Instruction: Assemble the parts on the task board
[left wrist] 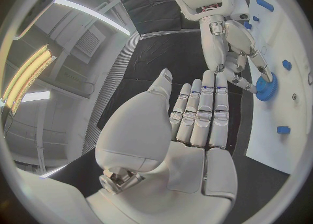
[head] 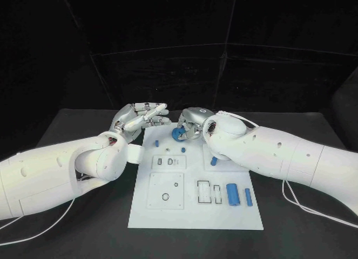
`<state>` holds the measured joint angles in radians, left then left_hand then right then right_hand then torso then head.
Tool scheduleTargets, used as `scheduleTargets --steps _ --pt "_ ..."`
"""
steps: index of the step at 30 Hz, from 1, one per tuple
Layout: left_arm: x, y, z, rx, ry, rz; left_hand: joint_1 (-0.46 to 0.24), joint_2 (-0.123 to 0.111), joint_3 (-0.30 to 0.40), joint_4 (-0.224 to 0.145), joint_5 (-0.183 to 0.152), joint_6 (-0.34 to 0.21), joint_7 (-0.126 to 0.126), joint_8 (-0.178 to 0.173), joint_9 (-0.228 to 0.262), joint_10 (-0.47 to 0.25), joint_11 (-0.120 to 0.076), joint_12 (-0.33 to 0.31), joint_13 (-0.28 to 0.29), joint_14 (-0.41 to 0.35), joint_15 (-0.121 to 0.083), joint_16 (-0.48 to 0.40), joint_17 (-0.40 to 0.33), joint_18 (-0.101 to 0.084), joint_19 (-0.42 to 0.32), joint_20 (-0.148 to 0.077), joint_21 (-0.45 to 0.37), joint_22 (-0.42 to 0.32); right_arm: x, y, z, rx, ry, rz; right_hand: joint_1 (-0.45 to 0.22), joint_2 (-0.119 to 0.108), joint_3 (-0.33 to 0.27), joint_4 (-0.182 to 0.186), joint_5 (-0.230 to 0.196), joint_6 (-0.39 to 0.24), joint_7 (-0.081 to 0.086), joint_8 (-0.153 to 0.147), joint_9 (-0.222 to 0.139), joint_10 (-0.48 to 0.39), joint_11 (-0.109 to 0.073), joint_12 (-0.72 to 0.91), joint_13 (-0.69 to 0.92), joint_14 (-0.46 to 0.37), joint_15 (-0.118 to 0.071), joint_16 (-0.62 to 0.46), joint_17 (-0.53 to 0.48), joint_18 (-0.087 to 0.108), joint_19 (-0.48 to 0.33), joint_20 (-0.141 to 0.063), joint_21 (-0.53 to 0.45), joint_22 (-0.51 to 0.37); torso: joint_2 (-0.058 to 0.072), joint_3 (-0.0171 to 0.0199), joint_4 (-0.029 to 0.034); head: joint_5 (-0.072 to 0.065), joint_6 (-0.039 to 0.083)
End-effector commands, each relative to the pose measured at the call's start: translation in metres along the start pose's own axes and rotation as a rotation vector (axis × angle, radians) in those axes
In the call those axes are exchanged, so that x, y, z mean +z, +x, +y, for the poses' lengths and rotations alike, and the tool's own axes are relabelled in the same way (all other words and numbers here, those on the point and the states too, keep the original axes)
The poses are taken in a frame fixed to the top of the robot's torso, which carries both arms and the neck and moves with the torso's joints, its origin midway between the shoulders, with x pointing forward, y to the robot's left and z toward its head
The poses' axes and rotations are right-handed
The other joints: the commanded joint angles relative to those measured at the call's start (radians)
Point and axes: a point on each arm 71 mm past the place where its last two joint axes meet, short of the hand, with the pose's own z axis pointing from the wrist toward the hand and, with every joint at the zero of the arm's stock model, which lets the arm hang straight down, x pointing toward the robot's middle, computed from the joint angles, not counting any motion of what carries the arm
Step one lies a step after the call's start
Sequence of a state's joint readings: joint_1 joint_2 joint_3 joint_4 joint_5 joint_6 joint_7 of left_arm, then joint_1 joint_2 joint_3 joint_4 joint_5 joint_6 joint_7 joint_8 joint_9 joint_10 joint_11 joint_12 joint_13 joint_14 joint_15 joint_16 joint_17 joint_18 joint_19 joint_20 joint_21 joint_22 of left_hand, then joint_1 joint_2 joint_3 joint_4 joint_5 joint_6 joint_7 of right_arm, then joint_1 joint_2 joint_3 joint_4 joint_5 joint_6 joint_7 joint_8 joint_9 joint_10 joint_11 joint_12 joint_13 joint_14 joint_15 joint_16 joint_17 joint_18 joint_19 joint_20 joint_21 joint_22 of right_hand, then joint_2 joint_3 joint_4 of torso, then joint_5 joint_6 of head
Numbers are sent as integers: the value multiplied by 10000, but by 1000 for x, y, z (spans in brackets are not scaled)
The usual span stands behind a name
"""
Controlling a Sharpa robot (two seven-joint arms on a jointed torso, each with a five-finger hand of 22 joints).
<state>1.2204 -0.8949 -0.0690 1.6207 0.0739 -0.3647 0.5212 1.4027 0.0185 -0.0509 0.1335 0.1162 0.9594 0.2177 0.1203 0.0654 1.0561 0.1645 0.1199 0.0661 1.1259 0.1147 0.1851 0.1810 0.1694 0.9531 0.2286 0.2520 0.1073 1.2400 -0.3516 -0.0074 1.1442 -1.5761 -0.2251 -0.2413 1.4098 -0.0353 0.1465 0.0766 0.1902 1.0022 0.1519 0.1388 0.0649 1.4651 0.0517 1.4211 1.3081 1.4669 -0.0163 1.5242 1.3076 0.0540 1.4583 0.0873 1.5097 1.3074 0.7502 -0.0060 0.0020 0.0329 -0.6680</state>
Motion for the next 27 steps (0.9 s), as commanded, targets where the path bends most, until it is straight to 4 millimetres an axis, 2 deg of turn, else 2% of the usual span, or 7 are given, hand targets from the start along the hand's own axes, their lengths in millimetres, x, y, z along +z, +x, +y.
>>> scheduleTargets --steps 1,3,6,14,18,27 --pt "1 1 -1 24 72 86 35 75 25 -59 -45 -1 5 -67 -6 -67 3 -50 -11 47 18 -52 11 136 88 -1 2 -9 1 -1 1 -16 -50 33 -202 -46 45 47 -353 -1 -77 -109 4 56 48 -85 1047 785 14 -18 1407 -168 29 72 41 987 -2 -4 -4 -3 7" --pt "1 2 -1 24 72 88 35 75 25 -59 -45 -1 5 -67 -6 -67 3 -50 -11 47 18 -52 11 136 88 -1 2 -9 2 -1 1 -1 -41 -30 -417 -87 -21 131 -1068 -191 -26 -254 -3 -59 102 -264 884 787 59 -16 1418 -167 20 115 38 981 3 -4 3 -6 3" --pt "1 2 -1 23 70 91 35 75 25 -59 -45 -1 5 -67 -6 -67 3 -50 -11 47 18 -52 11 136 88 -1 2 -9 3 -1 2 10 -46 -74 -647 -186 -168 212 -1311 -474 42 -438 -11 -217 168 -502 669 788 115 -15 1425 -166 13 167 37 980 5 1 13 -17 -5" --pt "1 2 -1 26 69 87 45 84 30 -71 -45 0 5 -71 -6 -67 4 -54 -11 47 18 -57 14 136 89 -1 0 -11 3 1 2 -44 -13 133 -906 -313 -484 341 -1316 -865 157 -707 5 -369 279 -707 503 788 217 -16 1434 -170 25 273 47 1012 -3 -6 -5 -26 -29" --pt "1 2 -1 26 66 87 45 84 30 -71 -45 0 5 -71 -6 -67 4 -54 -11 47 18 -57 14 136 89 -1 0 -11 3 2 1 -73 6 242 -1044 -356 -641 454 -1255 -911 179 -725 19 -375 306 -710 508 786 244 -19 1431 -170 25 305 49 1017 0 -2 -7 -16 -30" --pt "1 1 -2 26 63 89 50 88 33 -80 -45 -1 7 -74 -6 -67 5 -59 -11 48 18 -60 16 136 90 -2 -1 -12 2 4 -1 -6 57 656 -1358 -268 -925 786 -964 -799 162 -679 50 -343 300 -660 565 792 247 -9 1464 -175 42 323 61 1050 1 1 4 -30 -36"
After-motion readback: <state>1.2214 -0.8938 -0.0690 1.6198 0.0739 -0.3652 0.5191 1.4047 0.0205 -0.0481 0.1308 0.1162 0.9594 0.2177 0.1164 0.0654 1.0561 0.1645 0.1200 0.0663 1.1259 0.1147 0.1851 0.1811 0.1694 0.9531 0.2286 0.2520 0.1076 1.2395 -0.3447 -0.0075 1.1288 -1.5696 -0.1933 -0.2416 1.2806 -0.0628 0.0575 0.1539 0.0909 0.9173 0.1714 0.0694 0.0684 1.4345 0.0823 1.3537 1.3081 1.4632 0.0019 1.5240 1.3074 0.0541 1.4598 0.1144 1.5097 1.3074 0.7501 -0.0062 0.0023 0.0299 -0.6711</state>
